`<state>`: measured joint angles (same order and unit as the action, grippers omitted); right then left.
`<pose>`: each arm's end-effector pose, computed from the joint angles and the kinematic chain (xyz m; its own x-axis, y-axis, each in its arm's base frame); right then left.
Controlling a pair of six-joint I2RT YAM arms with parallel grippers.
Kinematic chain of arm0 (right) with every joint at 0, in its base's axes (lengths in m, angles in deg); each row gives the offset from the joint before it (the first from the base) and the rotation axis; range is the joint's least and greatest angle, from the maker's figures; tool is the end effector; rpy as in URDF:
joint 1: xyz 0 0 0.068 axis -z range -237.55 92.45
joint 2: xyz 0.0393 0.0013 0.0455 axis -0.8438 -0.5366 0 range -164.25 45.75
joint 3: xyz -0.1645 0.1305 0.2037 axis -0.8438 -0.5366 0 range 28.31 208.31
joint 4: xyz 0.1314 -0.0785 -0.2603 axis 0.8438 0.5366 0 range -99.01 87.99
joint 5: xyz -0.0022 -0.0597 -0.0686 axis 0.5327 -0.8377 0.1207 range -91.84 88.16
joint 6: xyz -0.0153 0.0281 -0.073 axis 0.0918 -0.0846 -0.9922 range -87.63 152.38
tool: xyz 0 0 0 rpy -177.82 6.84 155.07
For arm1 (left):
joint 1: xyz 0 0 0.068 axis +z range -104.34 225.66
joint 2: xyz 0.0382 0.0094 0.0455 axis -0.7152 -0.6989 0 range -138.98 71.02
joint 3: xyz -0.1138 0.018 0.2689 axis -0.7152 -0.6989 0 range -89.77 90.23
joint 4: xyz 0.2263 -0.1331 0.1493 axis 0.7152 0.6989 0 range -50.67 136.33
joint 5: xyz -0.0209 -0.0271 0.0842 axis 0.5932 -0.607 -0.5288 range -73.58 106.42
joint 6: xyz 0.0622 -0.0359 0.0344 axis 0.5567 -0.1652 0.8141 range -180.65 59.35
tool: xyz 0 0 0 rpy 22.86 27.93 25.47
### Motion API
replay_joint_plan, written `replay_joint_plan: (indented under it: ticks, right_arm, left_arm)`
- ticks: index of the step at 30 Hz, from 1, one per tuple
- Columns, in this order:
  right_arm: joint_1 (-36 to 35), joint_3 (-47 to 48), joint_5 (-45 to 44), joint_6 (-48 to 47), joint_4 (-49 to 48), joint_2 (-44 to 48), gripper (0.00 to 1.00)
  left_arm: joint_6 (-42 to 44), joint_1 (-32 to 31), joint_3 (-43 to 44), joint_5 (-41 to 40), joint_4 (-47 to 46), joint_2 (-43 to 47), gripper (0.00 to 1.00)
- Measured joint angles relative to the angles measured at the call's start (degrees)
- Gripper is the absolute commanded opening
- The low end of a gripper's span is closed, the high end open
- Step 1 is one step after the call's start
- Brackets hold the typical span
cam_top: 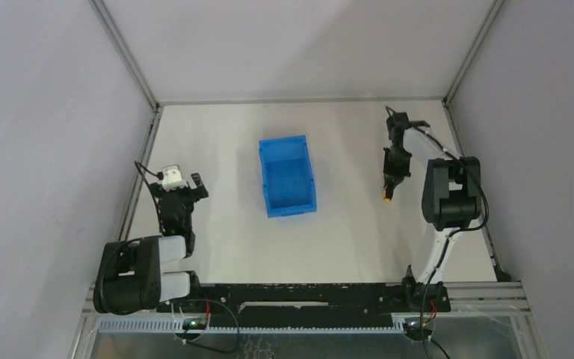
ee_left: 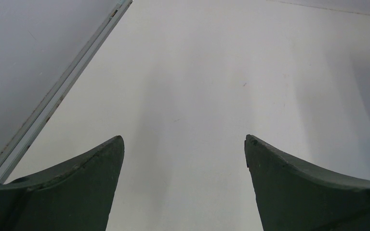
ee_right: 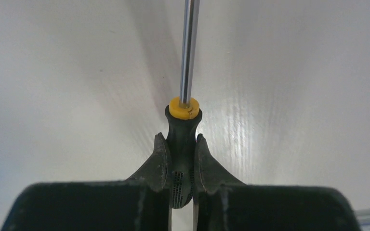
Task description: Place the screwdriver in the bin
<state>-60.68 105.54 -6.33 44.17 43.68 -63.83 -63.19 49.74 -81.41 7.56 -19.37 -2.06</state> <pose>0.4027 0.0166 0.1361 -0.9835 0.1502 -0.1007 0.1566 0.9859 -0.0587 0.2540 0.0287 0.1359 -0.0947 -0.0507 -0.9942 -0.2276 0.9734 -0.0280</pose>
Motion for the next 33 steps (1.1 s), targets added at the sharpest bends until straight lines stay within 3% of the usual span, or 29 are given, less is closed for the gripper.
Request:
replay_joint_plan:
  ticks: [9,16,21,28,33]
  right_arm:
    - [0.15,26.38,-4.02,-0.37,17.97,1.92,0.00]
    - [-1.27,32.81,-4.52,1.38,23.85,3.08,0.00]
    - [-12.11,37.70,-3.91,3.63,25.33,-0.13,0.00]
    - [-33.44,58.03,-0.83,3.72,24.72,-11.91,0.00]
    - [-40.63,56.87,-1.68,1.11,21.35,-11.80,0.00]
  left_arm:
    - [0.00,0.00,0.00,0.02,0.00,0.02,1.00]
    - [0.00,0.00,0.00,0.02,0.00,0.00,1.00]
    - [0.00,0.00,0.00,0.02,0.00,0.00,1.00]
    - [0.00,0.00,0.00,0.00,0.00,0.02,1.00]
    - [0.00,0.00,0.00,0.02,0.00,0.00,1.00]
